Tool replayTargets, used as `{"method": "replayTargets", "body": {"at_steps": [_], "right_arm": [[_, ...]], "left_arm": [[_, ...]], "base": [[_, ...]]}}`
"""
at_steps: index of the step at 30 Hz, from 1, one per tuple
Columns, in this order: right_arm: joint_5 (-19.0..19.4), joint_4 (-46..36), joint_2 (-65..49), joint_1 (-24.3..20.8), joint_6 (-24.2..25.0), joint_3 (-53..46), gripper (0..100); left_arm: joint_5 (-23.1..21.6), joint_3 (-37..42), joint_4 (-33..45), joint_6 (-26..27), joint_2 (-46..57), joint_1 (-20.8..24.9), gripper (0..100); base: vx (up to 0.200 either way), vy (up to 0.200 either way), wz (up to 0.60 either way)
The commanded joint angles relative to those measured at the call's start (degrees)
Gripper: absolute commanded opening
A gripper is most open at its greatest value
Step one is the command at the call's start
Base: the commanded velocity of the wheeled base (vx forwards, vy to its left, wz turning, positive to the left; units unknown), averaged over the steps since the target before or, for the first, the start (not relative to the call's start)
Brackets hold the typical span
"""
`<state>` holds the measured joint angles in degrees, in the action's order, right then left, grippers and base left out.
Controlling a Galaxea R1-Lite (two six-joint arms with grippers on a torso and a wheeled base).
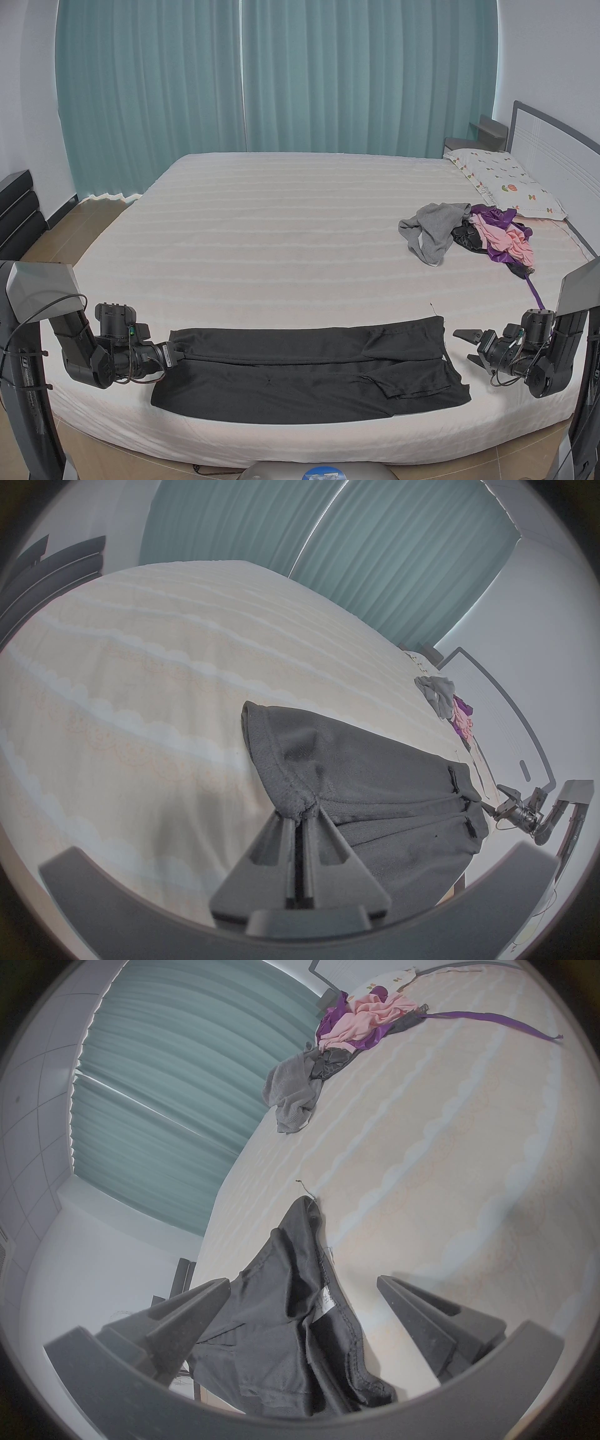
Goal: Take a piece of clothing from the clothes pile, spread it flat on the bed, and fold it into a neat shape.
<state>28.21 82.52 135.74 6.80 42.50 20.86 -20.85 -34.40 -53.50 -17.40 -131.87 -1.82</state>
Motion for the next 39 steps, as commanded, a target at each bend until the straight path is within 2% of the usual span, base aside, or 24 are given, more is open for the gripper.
{"method": "replayTargets", "body": {"at_steps": [1, 6, 12, 17, 24, 33, 39], "right_arm": [[0.0, 0.01, 0.49, 0.4, 0.04, 0.5, 100], [0.0, 0.01, 0.84, 0.4, 0.04, 0.68, 100], [0.44, 0.01, 0.93, 0.49, 0.04, 0.76, 100], [0.79, 0.1, 0.84, 0.58, 0.04, 0.76, 100], [0.79, 0.1, 0.84, 0.49, 0.13, 0.68, 100], [0.79, 0.1, 0.84, 0.49, 0.13, 0.76, 100], [0.79, 0.1, 0.84, 0.49, 0.13, 0.59, 100]], "left_arm": [[0.02, -0.14, -0.02, -0.09, -0.06, -0.03, 0], [0.1, -0.58, -0.11, -2.29, 0.03, 0.15, 0], [0.02, -0.67, -0.28, -2.91, 0.12, 0.23, 0], [0.02, -0.67, -1.78, -3.26, 0.12, 0.23, 0], [1.16, -3.74, -1.87, -10.03, 0.29, 1.38, 0], [1.86, -3.04, -1.87, -11.43, 2.49, 3.22, 0], [2.13, -2.34, -1.16, -15.39, 7.06, 4.54, 0]], "base": [[0.0, 0.0, 0.0], [0.0, 0.0, 0.0], [-0.2, 0.0, 0.0], [0.0, 0.0, 0.0], [0.0, 0.0, 0.0], [0.0, -0.2, 0.0], [0.0, -0.2, 0.0]]}}
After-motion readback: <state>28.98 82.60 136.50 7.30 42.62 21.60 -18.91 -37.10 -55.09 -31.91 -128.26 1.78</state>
